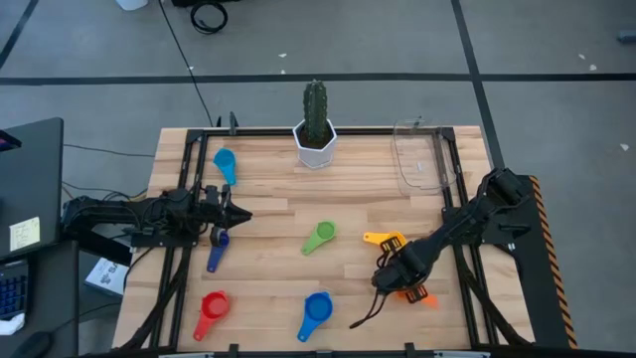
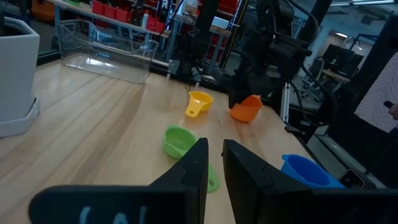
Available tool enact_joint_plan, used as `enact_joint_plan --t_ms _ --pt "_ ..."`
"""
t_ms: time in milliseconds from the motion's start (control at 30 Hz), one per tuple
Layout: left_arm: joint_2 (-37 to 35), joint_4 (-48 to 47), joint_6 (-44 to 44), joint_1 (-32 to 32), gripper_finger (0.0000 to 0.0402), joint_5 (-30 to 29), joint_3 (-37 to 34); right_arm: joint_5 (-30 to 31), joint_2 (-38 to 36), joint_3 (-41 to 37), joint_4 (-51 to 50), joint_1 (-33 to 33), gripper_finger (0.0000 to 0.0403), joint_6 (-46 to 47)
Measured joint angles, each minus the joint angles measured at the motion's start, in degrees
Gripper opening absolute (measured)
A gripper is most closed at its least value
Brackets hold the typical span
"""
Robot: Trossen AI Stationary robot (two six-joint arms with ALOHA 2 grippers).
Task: Nest measuring cups in basket
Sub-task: Adjust the orange measuring cup, then stack the blue measuring cup on top of the orange measuring cup
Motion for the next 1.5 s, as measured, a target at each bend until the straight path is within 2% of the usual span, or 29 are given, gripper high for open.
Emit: enact_joint_plan --t_ms 133,433,633,867,1000,1133,1233,1500 --pt "0.0 0.0 -0.03 0.0 0.0055 0.0 0.0 0.64 -0.11 0.05 -0.93 0.04 0.0089 -0.3" --pt "0.0 -0.02 0.27 0.0 0.0055 0.0 0.0 0.48 -0.19 5.86 -9.69 0.01 0.009 0.3" --pt "-0.01 -0.02 -0.9 0.0 0.0055 0.02 0.0 1.15 -0.22 12.3 -17.65 -0.5 0.009 8.4" --pt "0.0 0.02 -9.94 0.0 0.0055 0.01 0.0 1.56 -0.28 21.05 -23.22 -2.42 0.0089 25.3" --pt "-0.01 0.14 -19.51 0.0 0.0055 0.03 0.0 4.75 -0.28 24.45 -22.85 -2.87 0.0089 30.33" --pt "-0.02 0.98 -32.35 0.0 0.0055 0.02 0.0 6.2 -0.31 25.97 -22.07 -2.91 0.0089 30.56" --pt "-0.02 0.98 -37.32 0.0 0.0055 0.04 0.0 6.63 -0.31 26.0 -21.21 -2.89 0.0089 28.76" --pt "-0.02 0.94 -37.24 0.0 0.0055 0.04 0.0 6.3 -0.31 26.05 -14.9 -2.89 0.0088 22.99"
